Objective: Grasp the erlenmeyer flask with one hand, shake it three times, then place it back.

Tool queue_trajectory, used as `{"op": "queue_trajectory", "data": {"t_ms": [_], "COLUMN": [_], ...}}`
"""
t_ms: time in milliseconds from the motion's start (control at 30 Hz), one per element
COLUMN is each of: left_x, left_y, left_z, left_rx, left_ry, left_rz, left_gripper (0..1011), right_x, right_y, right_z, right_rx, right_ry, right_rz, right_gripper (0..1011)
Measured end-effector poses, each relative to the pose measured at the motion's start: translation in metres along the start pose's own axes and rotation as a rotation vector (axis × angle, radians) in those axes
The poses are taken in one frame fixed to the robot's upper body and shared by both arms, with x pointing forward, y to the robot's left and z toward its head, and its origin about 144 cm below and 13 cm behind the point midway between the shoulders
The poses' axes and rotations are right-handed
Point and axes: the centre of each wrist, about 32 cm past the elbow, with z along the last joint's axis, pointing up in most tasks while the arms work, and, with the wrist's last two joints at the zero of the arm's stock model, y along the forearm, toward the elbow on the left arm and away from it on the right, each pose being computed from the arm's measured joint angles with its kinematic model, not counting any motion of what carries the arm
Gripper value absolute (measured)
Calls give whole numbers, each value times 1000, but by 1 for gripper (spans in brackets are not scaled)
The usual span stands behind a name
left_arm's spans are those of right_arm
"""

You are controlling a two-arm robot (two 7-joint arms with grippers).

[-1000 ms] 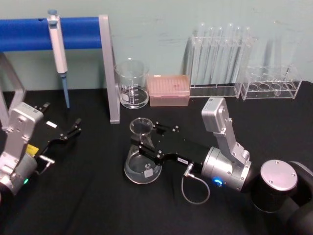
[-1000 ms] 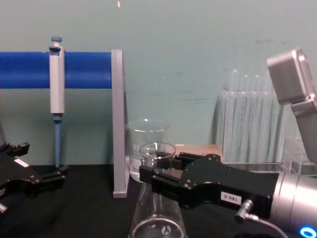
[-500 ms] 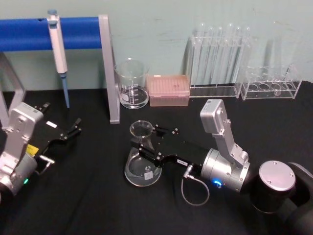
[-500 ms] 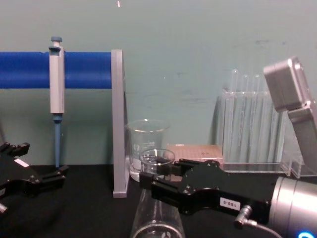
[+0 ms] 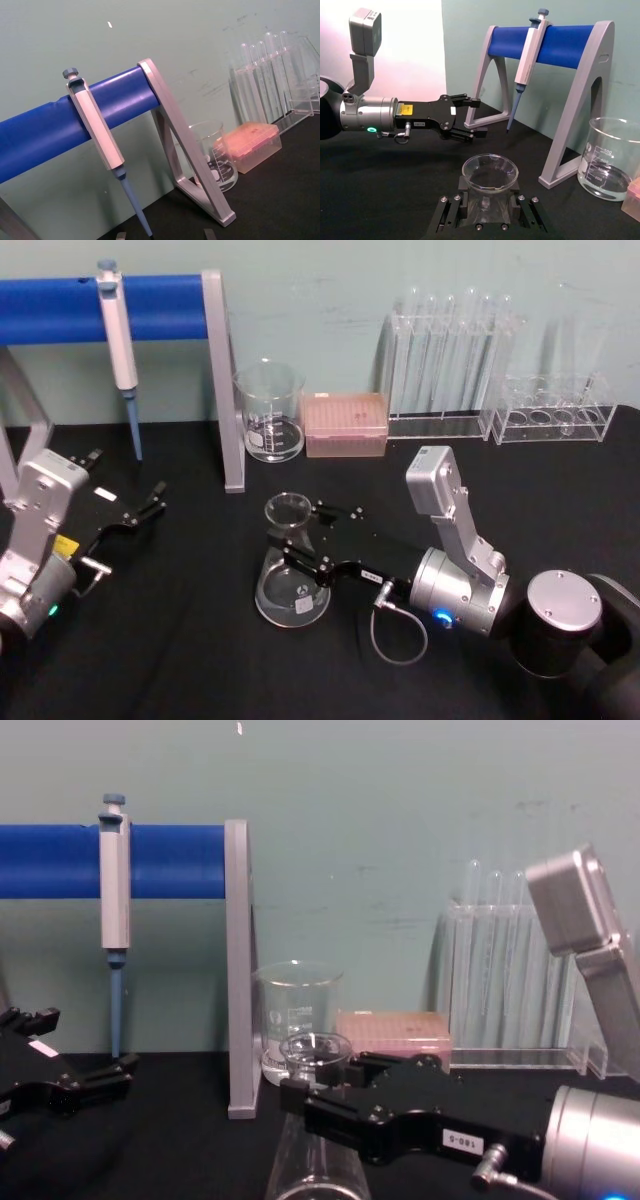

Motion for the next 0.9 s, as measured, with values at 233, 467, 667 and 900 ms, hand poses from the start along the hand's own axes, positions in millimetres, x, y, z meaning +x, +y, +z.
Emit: {"op": "queue_trajectory", "data": {"t_ms": [233,467,667,900], "left_x": [0,0,0,0], "left_y": [0,0,0,0], "left_z": [0,0,0,0], "left_rx": [0,0,0,0], "left_ry": [0,0,0,0], "left_rz": [0,0,0,0], "left_gripper": [1001,1001,1001,1001], "right_x": [-1,-2,-3,-3], "right_y": [-1,-2,-3,-3], "right_z": [-1,-2,-1,-1], "right_rx": [-7,-6,-12,-12], "right_ry": [2,4,0,1], "right_rz": [-2,-5,-15,-14], "right_gripper": [450,449,450,450]}}
